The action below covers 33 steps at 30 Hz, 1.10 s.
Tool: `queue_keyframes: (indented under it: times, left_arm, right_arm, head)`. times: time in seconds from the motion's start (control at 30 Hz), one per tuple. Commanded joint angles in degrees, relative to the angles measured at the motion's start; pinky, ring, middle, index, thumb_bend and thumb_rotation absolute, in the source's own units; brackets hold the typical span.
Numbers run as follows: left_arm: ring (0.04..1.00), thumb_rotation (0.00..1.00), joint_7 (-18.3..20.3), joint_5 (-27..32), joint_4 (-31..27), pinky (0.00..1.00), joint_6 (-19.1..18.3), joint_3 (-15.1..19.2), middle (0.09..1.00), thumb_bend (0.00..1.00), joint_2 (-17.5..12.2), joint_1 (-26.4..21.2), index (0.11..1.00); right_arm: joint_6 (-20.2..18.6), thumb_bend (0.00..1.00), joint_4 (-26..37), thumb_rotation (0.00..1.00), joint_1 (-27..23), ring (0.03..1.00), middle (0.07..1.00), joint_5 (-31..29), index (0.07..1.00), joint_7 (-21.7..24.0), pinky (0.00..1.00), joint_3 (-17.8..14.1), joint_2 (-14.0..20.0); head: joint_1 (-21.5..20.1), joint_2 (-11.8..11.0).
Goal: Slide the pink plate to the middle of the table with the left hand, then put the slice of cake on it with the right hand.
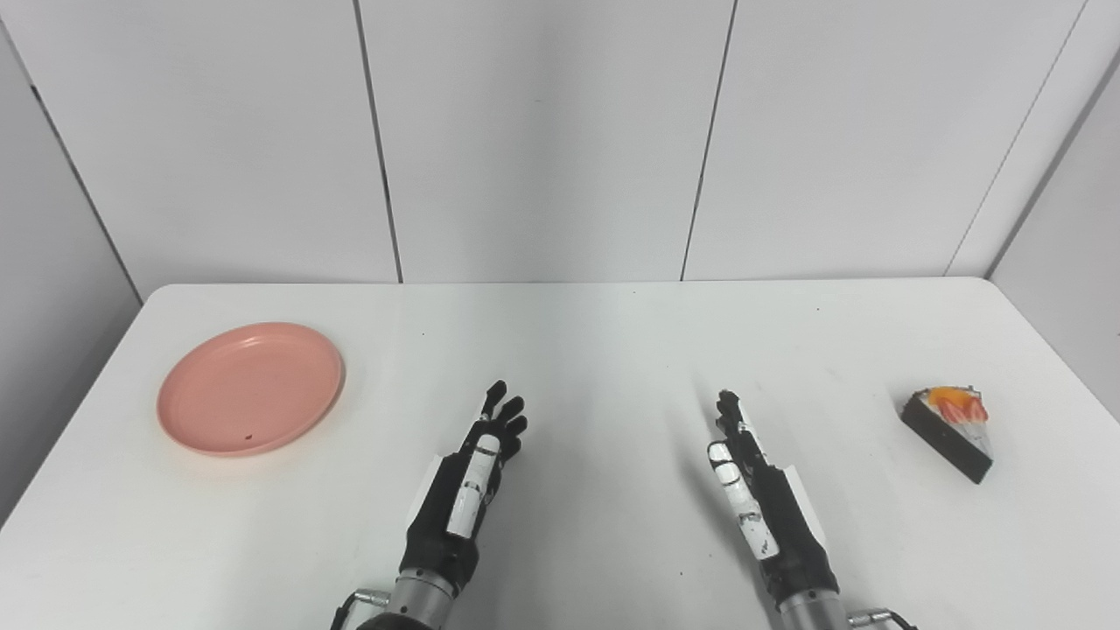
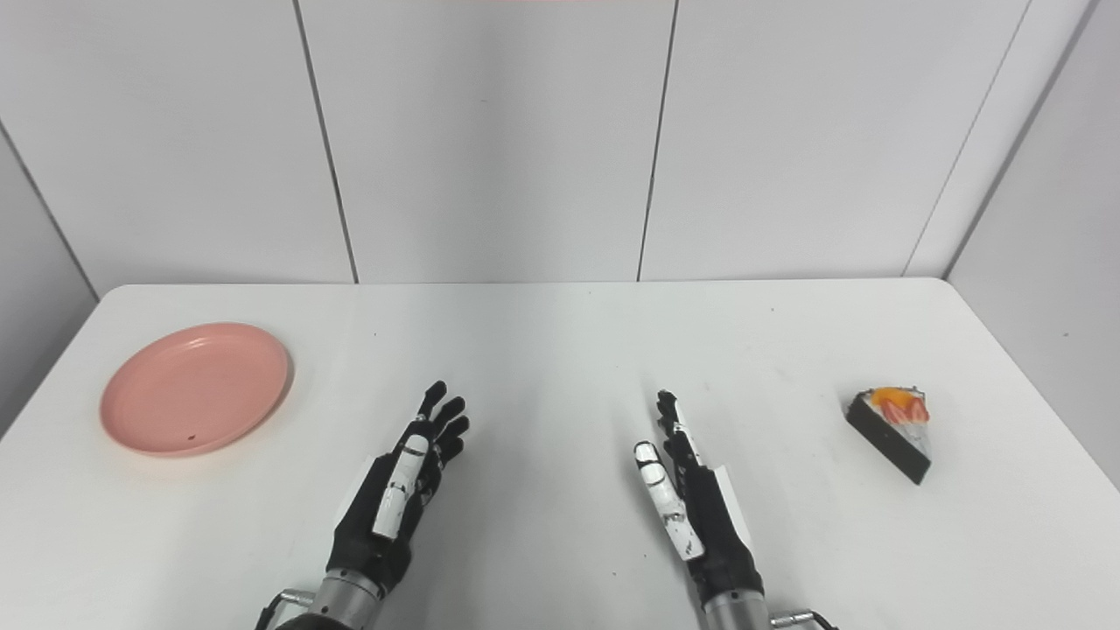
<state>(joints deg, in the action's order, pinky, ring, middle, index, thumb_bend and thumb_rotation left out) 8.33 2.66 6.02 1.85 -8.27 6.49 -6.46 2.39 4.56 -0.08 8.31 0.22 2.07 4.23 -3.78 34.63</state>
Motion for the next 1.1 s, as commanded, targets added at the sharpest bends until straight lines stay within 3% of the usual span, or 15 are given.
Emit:
queue_keyframes:
  times: [0.0, 0.7, 1.07]
  left_arm:
    - [0.955, 1.00, 0.1, 0.0, 1.8, 0.97, -0.6, 0.3, 0.966, 0.39, -1.2, 2.6, 0.976]
    - [0.955, 1.00, 0.0, -0.1, 1.7, 0.97, -0.9, 0.1, 0.966, 0.39, -1.0, 2.6, 0.975]
    - [0.947, 1.00, -2.2, -3.3, 5.3, 0.95, 1.6, -1.8, 0.964, 0.39, 1.7, 1.9, 0.975]
  right_arm:
    - [0.2, 0.30, -1.0, 1.00, 1.1, 0.980, 0.987, 0.0, 0.982, -0.2, 0.98, 0.2, -0.3]
    - [0.4, 0.31, -1.0, 1.00, 1.1, 0.981, 0.990, 0.1, 0.985, 0.1, 0.99, 0.3, 0.1]
    - [3.6, 0.31, -2.9, 1.00, 1.2, 0.982, 0.996, -3.8, 0.998, 1.8, 0.99, -1.2, 2.7]
  head:
    - [0.1, 0.1]
    - [0.9, 0.0]
    - [14.8, -4.4]
